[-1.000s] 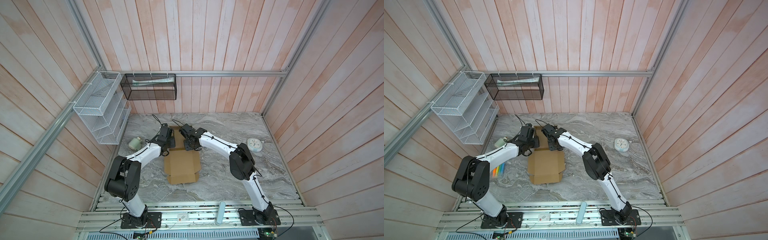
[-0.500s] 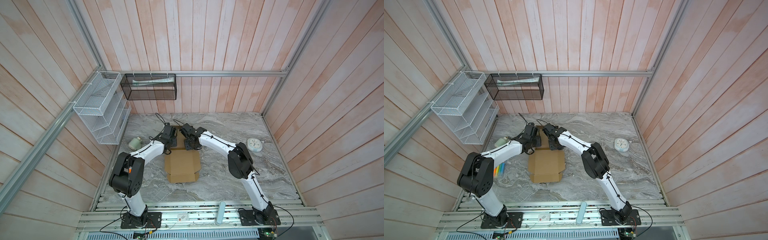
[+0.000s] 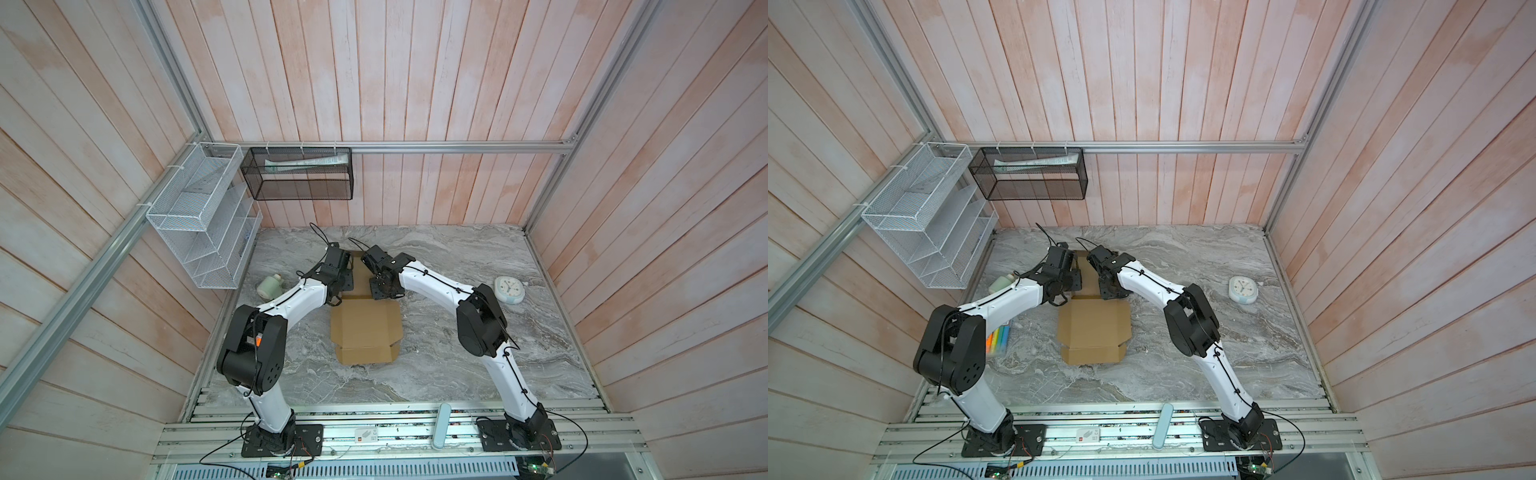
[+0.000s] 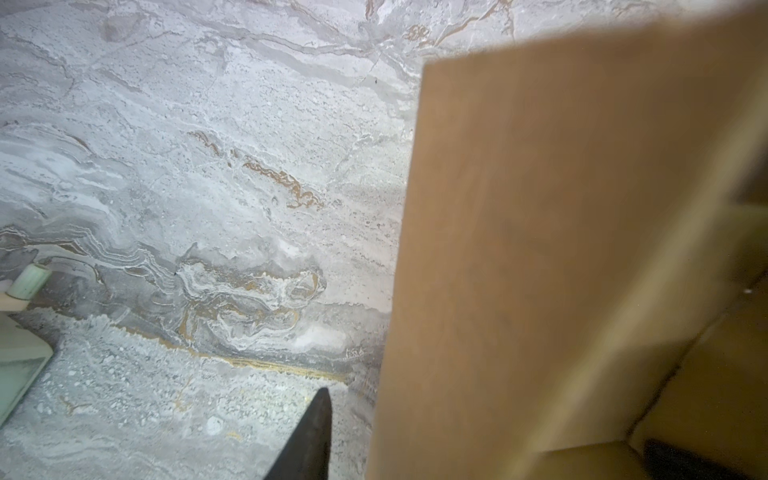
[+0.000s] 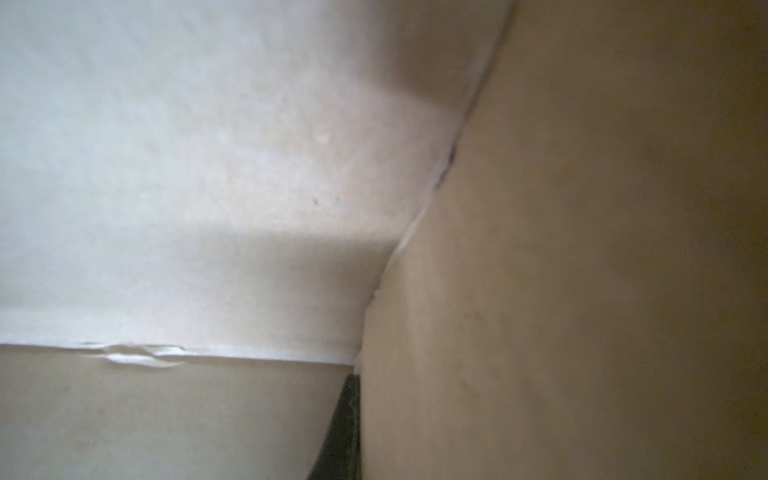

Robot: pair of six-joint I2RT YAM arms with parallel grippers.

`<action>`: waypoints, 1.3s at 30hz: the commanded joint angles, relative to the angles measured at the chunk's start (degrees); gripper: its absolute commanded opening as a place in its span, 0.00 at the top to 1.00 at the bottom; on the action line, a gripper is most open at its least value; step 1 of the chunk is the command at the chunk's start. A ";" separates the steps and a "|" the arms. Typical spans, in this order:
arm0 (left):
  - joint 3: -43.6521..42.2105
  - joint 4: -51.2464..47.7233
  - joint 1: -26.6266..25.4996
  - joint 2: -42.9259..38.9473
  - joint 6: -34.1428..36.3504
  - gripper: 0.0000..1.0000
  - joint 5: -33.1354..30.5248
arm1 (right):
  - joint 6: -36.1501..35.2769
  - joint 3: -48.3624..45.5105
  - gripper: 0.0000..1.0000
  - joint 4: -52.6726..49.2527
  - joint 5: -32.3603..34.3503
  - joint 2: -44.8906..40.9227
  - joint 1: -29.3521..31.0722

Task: Fold the paper box
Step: 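Open the right gripper and lift it away from the box corner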

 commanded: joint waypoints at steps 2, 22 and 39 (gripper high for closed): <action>2.89 0.29 0.80 -0.72 2.31 0.62 0.65 | 0.43 1.59 0.92 -1.61 -1.38 1.67 -0.43; 3.74 2.87 1.77 3.92 3.23 0.94 -0.41 | 0.52 6.36 0.87 -5.14 -2.20 4.23 -0.43; 3.98 2.73 2.63 6.99 3.38 1.00 0.46 | 1.13 8.04 0.61 -6.19 -1.34 2.95 -0.79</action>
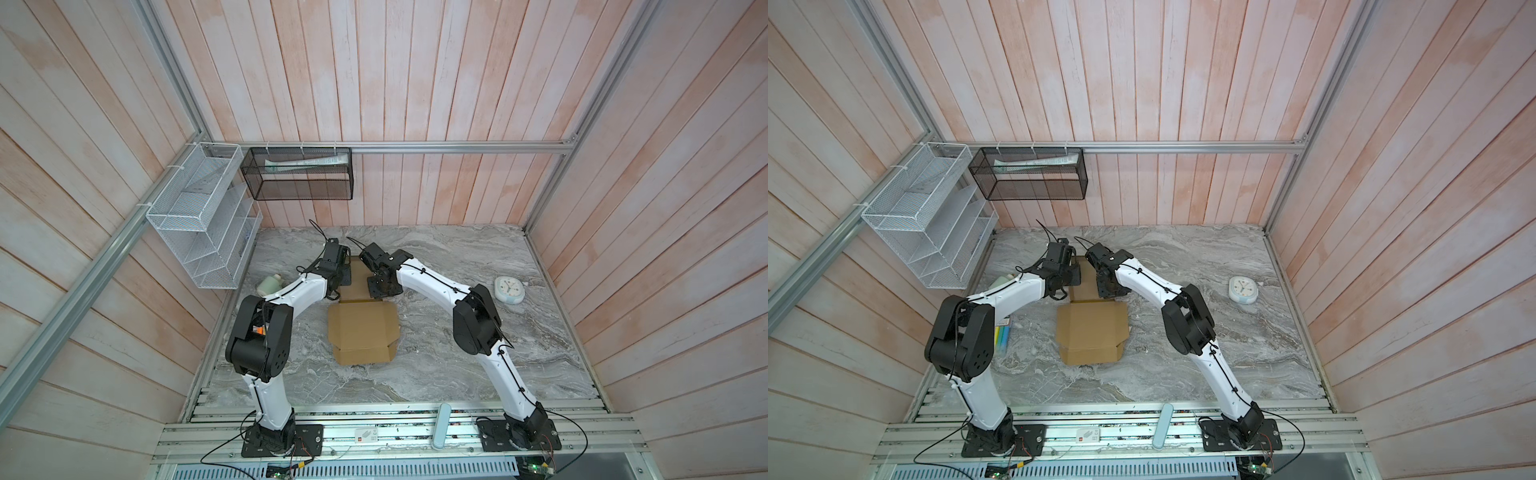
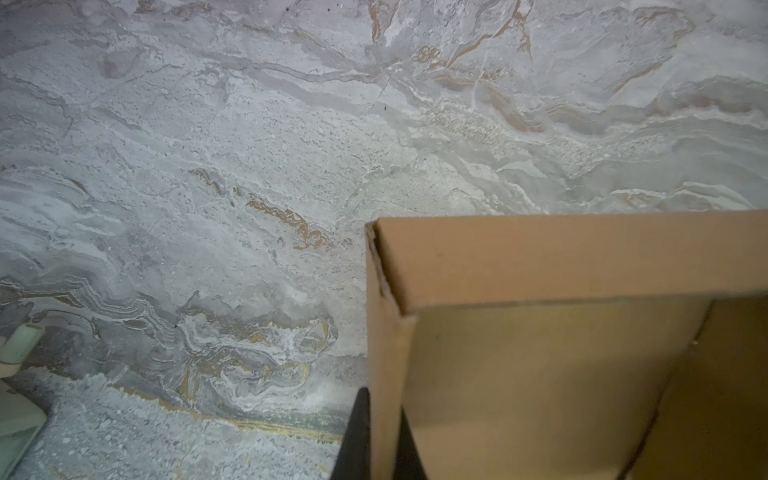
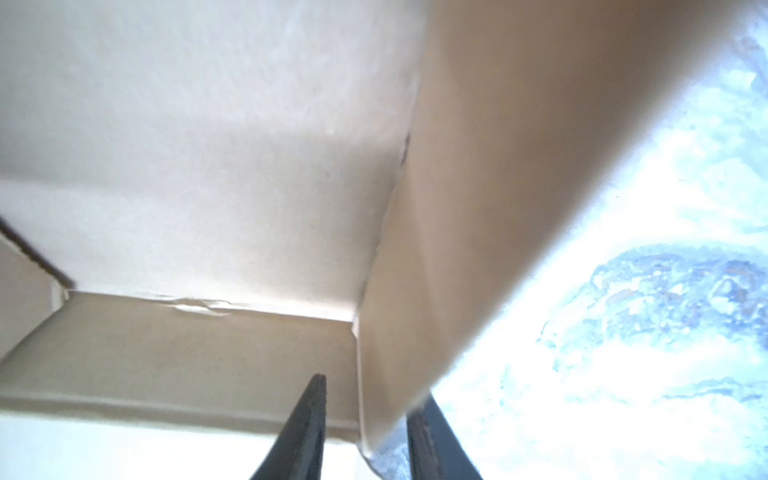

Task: Fold the paper box
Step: 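Open the right gripper and lift it away from the box corner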

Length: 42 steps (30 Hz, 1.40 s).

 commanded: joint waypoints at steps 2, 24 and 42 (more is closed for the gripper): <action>1.22 -0.38 0.40 1.29 -0.21 1.00 0.17 | 0.96 0.93 0.58 -0.47 1.53 -1.14 -0.60; 3.07 -1.02 0.97 4.51 -0.14 0.82 1.13 | 2.24 -14.30 0.53 15.29 -5.44 -14.94 -2.77; 5.74 -2.37 1.54 7.45 0.64 0.71 2.01 | 1.02 -12.77 0.52 17.82 -7.40 -11.86 -5.04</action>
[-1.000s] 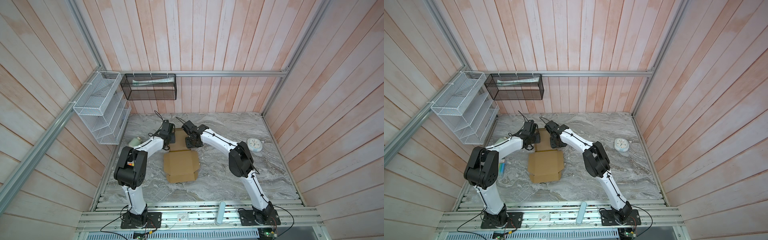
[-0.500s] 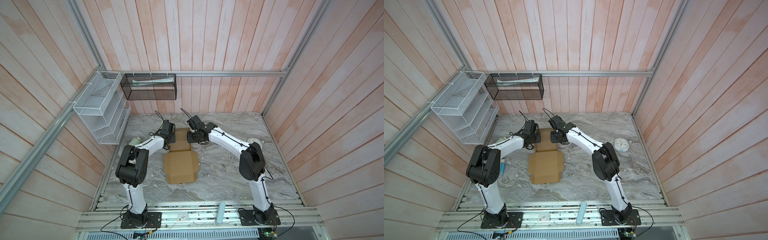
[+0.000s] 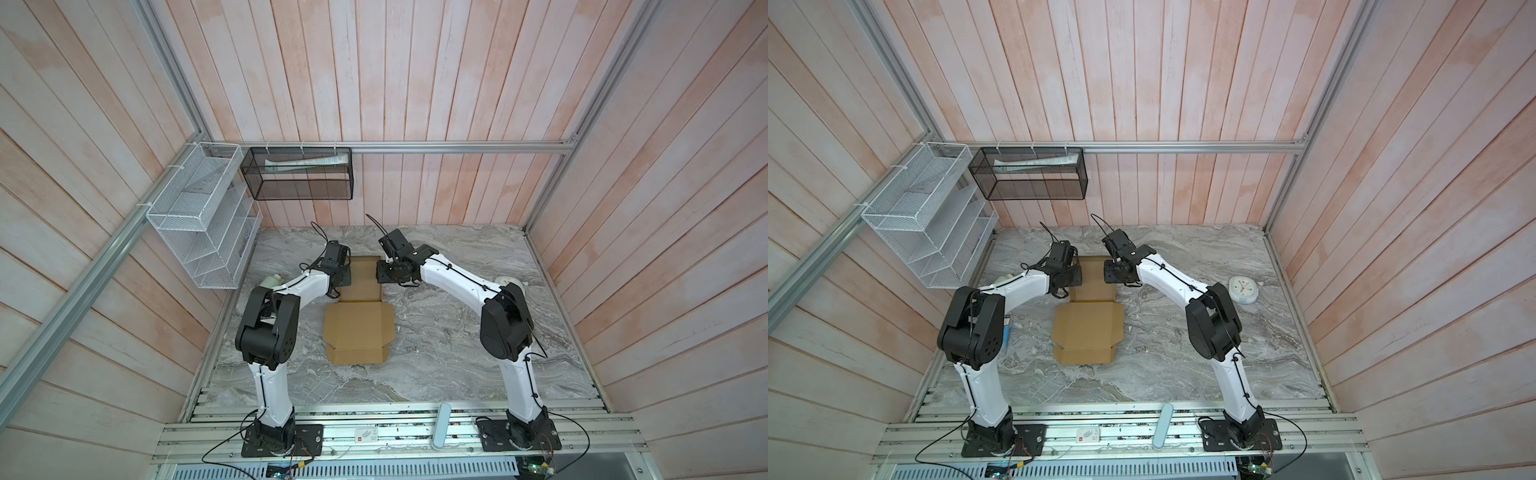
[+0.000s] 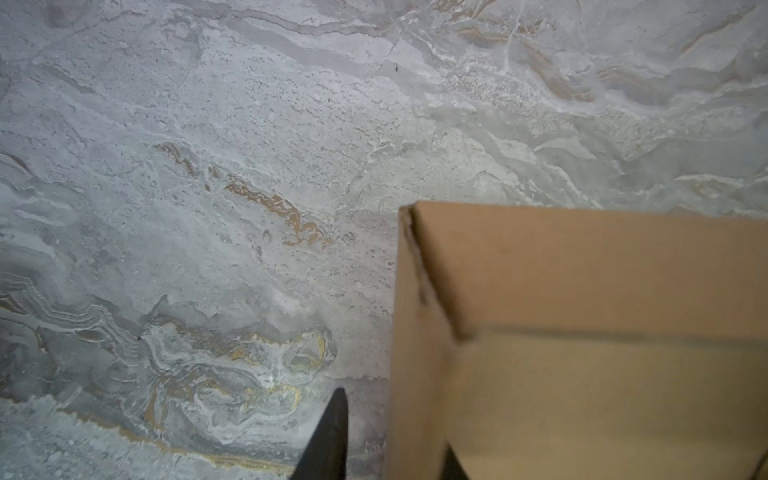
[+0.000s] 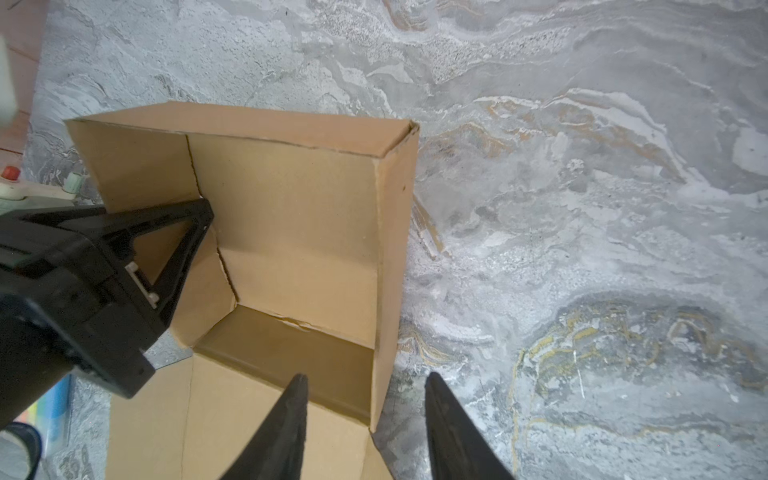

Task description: Fold the paper box

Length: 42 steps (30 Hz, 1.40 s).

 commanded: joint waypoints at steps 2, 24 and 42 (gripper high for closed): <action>2.24 -1.50 0.41 1.79 0.71 0.70 0.72 | -0.81 3.19 0.52 -0.01 -0.52 2.85 -1.05; 5.47 -2.89 0.99 2.92 1.38 0.61 1.49 | -2.65 13.37 0.49 -2.03 -2.61 14.19 -4.82; 12.16 -5.79 1.04 3.18 0.34 0.57 5.32 | -3.64 14.26 0.49 -2.06 -4.16 17.30 -7.55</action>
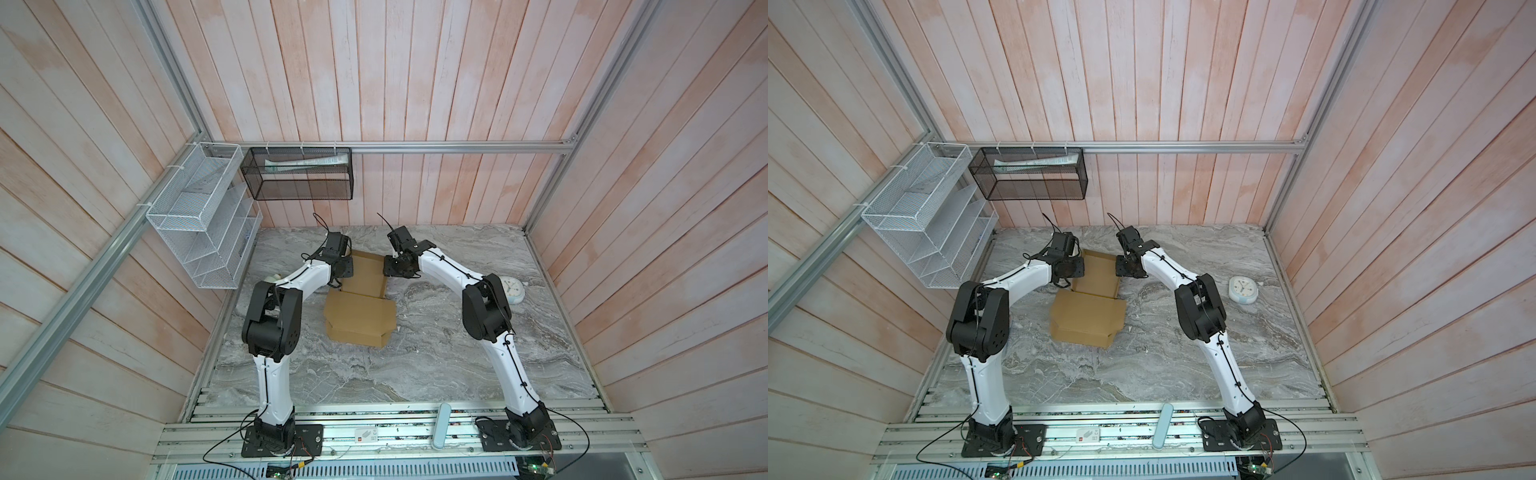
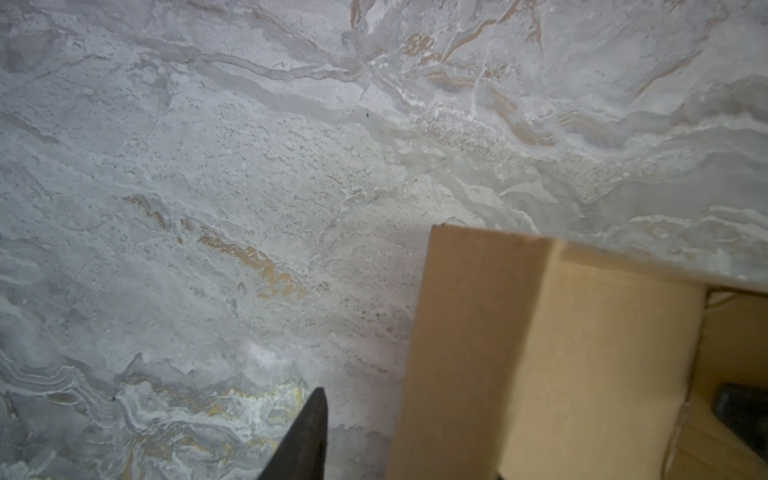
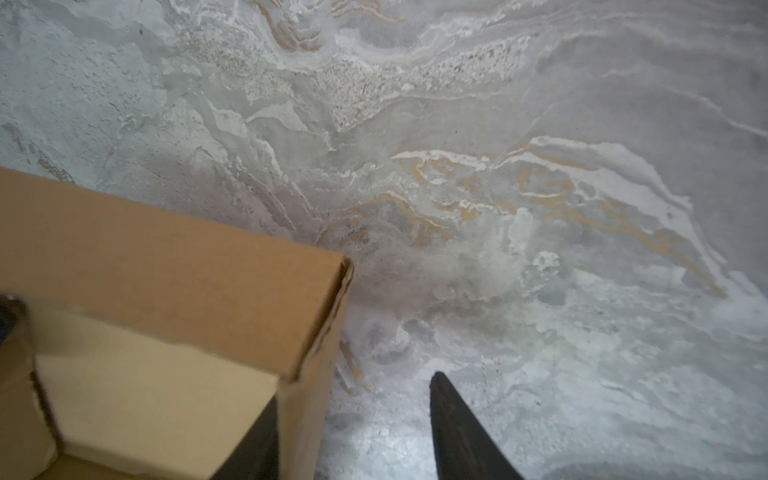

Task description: Fold the paper box

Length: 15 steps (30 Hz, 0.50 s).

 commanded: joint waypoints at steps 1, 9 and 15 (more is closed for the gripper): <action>2.57 -0.89 0.35 -1.27 -0.47 0.57 1.69 | -1.33 1.29 0.49 -1.23 -0.20 1.16 -0.51; 4.41 -1.50 0.48 -4.47 -0.37 0.55 3.39 | -1.44 1.73 0.49 -0.95 -0.80 1.27 -0.99; 5.23 -1.88 1.18 -3.56 -0.50 0.55 3.89 | -1.42 2.87 0.49 -1.60 -1.19 1.98 -0.98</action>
